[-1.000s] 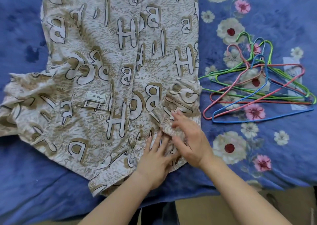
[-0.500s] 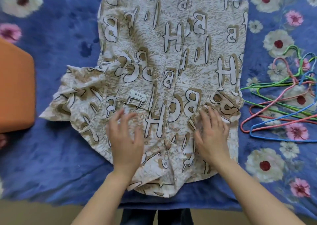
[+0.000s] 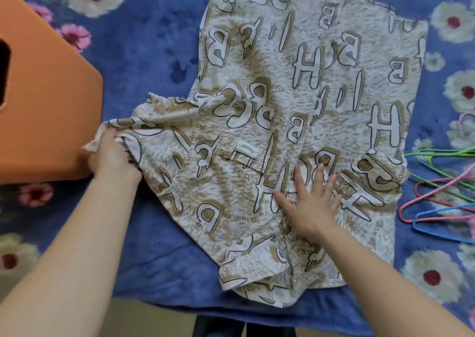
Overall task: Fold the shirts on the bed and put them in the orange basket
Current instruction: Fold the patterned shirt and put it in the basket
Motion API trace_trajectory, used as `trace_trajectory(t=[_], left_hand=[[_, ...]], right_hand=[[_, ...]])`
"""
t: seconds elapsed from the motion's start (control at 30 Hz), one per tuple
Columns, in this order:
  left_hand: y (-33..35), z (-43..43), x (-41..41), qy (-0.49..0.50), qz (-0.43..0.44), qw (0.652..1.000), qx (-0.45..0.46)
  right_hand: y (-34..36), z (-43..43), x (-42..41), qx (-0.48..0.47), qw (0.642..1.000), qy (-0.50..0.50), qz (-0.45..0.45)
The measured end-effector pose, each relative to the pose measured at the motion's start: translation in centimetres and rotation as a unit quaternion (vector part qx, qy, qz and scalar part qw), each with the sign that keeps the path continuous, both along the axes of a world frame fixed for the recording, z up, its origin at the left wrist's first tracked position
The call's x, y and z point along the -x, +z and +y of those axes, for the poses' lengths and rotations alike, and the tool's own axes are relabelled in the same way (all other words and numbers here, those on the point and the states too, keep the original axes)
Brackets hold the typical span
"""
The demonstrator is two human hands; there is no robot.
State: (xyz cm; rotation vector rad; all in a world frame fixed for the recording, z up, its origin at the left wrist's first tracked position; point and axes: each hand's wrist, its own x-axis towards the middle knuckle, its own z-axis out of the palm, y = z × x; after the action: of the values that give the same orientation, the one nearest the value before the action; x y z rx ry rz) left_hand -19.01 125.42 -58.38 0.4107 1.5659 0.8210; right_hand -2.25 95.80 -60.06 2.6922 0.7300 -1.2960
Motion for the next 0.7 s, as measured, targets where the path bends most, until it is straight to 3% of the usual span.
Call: trace_trajectory(t=[0.13, 0.2, 0.27, 0.3, 0.33, 0.4, 0.47, 0.5, 0.53, 0.57, 0.67, 0.7], left_hand=[[1.8, 0.6, -0.4, 0.129, 0.078, 0.976, -0.159], [2.9, 0.5, -0.6, 0.093, 0.071, 0.954, -0.275], [3.9, -0.8, -1.2, -0.036, 0.131, 0.91, -0.392], [4.6, -2.2, -1.9, -0.138, 0.182, 0.857, -0.462], [4.9, -3.7, -2.4, -0.255, 0.211, 0.781, -0.53], [4.4, -6.7, -2.7, -0.512, 0.176, 0.593, -0.597], [1.6, -8.5, -1.6, -0.72, 0.177, 0.362, -0.565], [0.2, -9.0, -0.7, -0.772, 0.205, 0.28, -0.532], [-0.7, -9.5, 0.1, -0.794, 0.221, 0.249, -0.509], [-0.9, -9.7, 0.8, -0.801, 0.222, 0.258, -0.492], [-0.4, -9.7, 1.1, -0.703, 0.243, 0.409, -0.529], [-0.2, -9.5, 0.8, -0.668, 0.276, 0.441, -0.532]], right_hand=[[0.3, 0.3, 0.0, 0.017, 1.0, 0.005, 0.008], [0.3, 0.5, -0.1, 0.022, 1.0, 0.006, 0.012], [0.2, 0.6, -0.1, 0.024, 1.0, 0.008, 0.012], [0.2, 0.6, -0.1, 0.024, 1.0, 0.009, 0.011], [0.2, 0.6, -0.1, 0.023, 1.0, 0.009, 0.011], [0.2, 0.5, -0.1, 0.022, 1.0, 0.008, 0.013], [0.2, 0.4, 0.0, 0.019, 1.0, 0.008, 0.013], [0.2, 0.4, 0.0, 0.015, 1.0, 0.006, 0.013], [0.2, 0.4, 0.0, 0.01, 1.0, 0.002, 0.013], [0.2, 0.4, 0.0, 0.006, 1.0, 0.001, 0.01], [-0.1, 0.3, 0.0, 0.002, 1.0, 0.001, 0.001], [-0.2, 0.3, 0.0, 0.001, 1.0, 0.001, -0.001]])
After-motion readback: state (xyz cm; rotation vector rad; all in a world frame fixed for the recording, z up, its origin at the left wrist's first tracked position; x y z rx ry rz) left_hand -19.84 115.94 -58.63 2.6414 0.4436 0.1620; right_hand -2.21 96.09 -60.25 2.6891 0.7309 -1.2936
